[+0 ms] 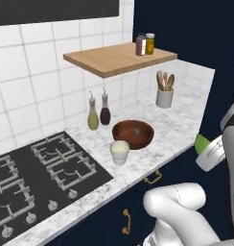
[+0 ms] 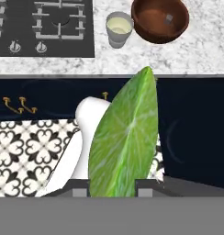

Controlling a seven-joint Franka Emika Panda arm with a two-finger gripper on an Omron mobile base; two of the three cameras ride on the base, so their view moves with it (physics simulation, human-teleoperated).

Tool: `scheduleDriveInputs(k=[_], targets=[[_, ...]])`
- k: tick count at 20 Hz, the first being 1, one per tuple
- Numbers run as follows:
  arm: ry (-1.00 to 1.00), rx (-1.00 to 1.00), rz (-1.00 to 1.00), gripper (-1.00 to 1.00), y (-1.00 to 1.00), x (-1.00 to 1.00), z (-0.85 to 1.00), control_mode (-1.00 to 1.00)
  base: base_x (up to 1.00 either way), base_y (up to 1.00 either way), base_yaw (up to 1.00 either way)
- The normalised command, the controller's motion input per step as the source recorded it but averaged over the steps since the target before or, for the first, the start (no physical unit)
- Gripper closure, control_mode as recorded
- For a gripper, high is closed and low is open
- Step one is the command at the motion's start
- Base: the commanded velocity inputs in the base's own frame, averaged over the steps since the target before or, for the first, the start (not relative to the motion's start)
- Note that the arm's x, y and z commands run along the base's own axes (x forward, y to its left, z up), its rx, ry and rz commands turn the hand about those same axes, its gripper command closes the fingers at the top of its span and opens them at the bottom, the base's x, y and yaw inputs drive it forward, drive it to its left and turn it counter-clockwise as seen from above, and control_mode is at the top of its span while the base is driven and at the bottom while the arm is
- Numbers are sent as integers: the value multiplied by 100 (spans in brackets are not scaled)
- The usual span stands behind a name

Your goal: Grab a lemon wedge from the fridge and one ice cube from the ice bowl, and put them in the glass of lemonade.

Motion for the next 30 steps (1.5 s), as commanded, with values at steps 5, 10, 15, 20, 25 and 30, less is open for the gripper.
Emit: scheduleDriveInputs(k=[5,10,15,20,25,30], targets=[[0,0,0,100,0,0,0,100,90,-5,52],[1,1,9,100,0,10,-8,-100,33,0,31],[1,7,43,100,6,71,-53,-100,0,0,0],[0,-3,0,100,23,96,-69,-100,0,0,0],[7,-7,-23,100,61,99,-68,-100,0,0,0],[34,0,-17,100,6,100,-29,-100,0,0,0]])
